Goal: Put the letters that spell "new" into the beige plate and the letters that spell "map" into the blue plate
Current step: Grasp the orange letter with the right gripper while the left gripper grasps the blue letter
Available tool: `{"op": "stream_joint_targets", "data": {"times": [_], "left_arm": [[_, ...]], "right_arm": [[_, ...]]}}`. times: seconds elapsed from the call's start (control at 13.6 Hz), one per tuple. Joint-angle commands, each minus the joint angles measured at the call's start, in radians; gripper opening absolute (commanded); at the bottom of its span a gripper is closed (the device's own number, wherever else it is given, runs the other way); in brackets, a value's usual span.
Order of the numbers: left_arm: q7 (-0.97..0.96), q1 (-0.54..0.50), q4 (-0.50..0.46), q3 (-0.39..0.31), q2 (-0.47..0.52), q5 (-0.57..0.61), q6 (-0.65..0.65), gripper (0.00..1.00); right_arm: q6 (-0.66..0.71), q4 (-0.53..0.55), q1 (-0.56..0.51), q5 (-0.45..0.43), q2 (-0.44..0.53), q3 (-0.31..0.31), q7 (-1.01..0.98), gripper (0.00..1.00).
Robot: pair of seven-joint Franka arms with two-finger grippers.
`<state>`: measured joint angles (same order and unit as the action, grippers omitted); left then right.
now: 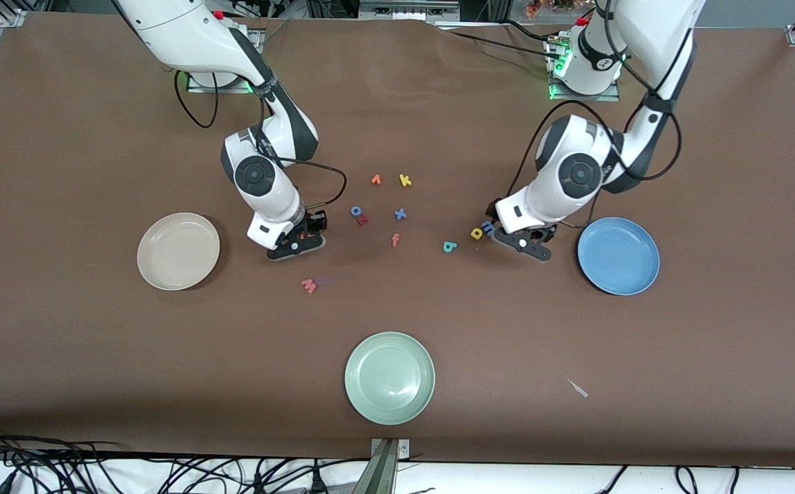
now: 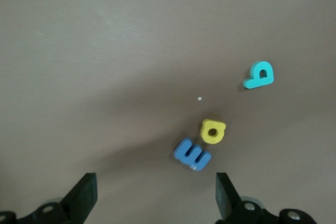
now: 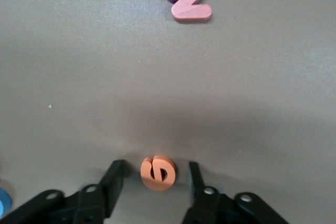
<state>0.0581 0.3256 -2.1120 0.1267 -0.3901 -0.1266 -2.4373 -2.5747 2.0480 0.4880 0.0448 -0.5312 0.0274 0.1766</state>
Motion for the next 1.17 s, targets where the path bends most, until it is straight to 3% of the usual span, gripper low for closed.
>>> {"op": "stream_joint_targets", "data": {"times": [0.0,0.37,0.59,0.88,1.03,1.1], "left_arm": [[-0.003,0.047,-0.031,-0.012,-0.032,-0.025,-0.087,0.99],[-0.001,0.101,-0.031,-0.013,-0.087,-0.01,-0.135,0.99],[-0.001,0.101,-0.031,-0.013,-0.102,0.05,-0.166,0.94],[-0.001,0.101,-0.031,-0.016,-0.104,0.097,-0.166,0.63],[0.0,0.101,-0.031,-0.016,-0.104,0.097,-0.166,0.53],[0.0,0.099,-0.031,-0.018,-0.104,0.099,-0.166,0.44]], "right_arm": [[-0.013,0.009,-0.005,0.014,0.003,0.005,-0.016,0.47],[-0.013,0.011,-0.003,0.015,-0.001,0.006,-0.012,0.3],[-0.012,0.009,-0.003,0.015,0.002,0.005,-0.003,0.22],[0.001,0.006,-0.003,0.017,0.023,0.0,-0.005,0.17],[0.063,-0.005,-0.011,0.018,0.059,-0.026,-0.008,0.17],[0.117,-0.02,-0.012,0.018,0.077,-0.043,-0.009,0.17]]}}
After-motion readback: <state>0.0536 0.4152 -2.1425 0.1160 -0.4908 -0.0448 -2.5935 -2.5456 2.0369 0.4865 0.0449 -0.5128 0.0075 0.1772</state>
